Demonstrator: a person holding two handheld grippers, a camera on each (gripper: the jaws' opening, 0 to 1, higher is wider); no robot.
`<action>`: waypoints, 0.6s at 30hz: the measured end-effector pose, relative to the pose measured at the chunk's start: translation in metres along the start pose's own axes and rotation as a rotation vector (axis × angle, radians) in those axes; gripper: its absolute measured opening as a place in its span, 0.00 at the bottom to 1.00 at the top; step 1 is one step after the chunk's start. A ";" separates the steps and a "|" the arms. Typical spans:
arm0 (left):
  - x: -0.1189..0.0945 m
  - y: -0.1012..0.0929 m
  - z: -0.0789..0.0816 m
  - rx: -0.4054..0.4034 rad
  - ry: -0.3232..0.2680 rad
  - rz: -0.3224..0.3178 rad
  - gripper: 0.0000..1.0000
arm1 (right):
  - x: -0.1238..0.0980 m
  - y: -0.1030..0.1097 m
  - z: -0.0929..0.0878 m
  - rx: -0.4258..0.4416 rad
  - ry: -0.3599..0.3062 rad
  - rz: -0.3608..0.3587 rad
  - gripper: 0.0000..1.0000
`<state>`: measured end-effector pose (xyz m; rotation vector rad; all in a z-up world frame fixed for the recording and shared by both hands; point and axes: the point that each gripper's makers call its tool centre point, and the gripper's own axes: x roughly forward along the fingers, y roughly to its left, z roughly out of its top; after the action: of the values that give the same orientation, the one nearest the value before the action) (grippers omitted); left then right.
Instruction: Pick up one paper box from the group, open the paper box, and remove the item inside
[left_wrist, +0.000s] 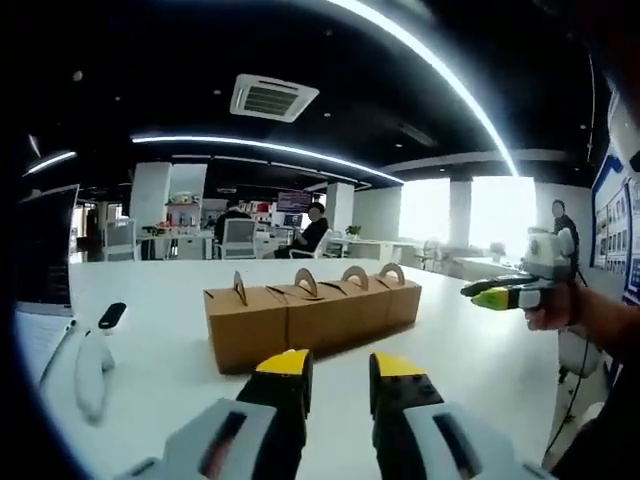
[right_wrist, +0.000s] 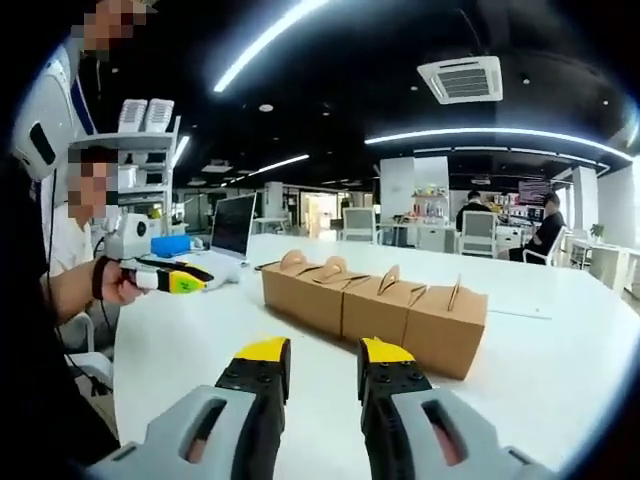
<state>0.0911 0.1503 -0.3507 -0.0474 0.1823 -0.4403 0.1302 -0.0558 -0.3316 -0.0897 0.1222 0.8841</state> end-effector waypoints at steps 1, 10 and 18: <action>0.001 -0.002 -0.002 0.001 0.006 -0.004 0.25 | -0.002 0.000 0.000 0.000 -0.001 -0.003 0.27; 0.012 -0.012 -0.001 0.006 0.020 -0.024 0.25 | -0.007 -0.012 -0.007 0.008 0.011 -0.017 0.27; 0.012 -0.019 -0.001 -0.013 0.002 -0.026 0.25 | -0.004 -0.044 0.007 -0.005 -0.003 -0.082 0.27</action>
<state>0.0932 0.1282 -0.3523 -0.0621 0.1869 -0.4656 0.1625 -0.0854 -0.3228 -0.0973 0.1123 0.8027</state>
